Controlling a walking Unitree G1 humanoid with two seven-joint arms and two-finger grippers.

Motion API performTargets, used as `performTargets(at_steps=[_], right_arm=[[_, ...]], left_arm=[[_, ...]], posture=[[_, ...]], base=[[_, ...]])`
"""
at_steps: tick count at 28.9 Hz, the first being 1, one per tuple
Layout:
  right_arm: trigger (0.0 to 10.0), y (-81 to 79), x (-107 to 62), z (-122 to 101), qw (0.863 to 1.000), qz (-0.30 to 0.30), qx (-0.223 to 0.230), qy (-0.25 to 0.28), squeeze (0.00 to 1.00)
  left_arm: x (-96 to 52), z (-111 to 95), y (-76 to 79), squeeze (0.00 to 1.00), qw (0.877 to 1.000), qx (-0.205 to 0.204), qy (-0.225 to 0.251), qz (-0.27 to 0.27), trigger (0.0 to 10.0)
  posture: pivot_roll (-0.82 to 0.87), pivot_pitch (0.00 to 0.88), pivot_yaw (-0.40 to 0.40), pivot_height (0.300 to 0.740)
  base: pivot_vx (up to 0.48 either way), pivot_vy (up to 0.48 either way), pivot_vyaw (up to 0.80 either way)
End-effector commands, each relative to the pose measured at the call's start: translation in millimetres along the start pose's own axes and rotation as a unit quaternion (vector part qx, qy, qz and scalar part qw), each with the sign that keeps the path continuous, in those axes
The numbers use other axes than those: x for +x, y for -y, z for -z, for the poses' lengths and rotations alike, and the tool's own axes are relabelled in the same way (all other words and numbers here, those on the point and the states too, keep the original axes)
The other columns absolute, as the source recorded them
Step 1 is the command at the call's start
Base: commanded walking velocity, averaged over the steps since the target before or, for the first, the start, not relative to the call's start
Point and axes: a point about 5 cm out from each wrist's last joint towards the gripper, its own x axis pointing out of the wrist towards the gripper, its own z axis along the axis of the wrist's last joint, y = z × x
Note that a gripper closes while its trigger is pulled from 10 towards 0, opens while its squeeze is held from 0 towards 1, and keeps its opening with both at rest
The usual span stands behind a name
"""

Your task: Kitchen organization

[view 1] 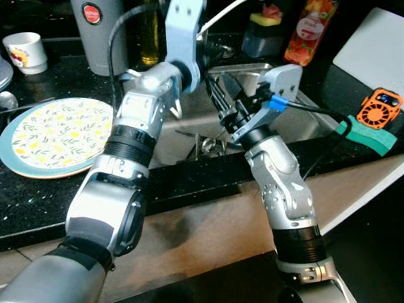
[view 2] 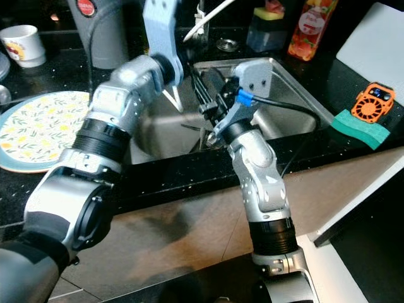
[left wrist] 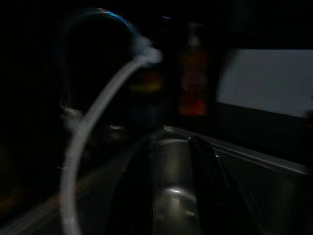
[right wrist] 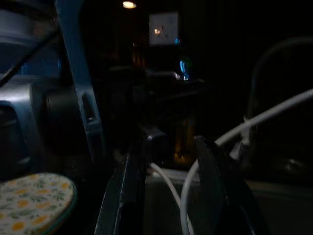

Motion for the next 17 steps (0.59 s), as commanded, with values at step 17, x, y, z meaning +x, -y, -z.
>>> performTargets(at_steps=[17], right_arm=[[10.0, 46.8, -13.6, 4.1, 0.987, 0.162, -0.013, 0.009, 0.0]], left_arm=[[-131.6, 16.8, -106.2, 0.0, 0.961, 0.094, -0.048, -0.257, 10.0]], posture=[[0.16, 0.052, -0.058, 0.74]], base=[[0.0, 0.0, 0.0]])
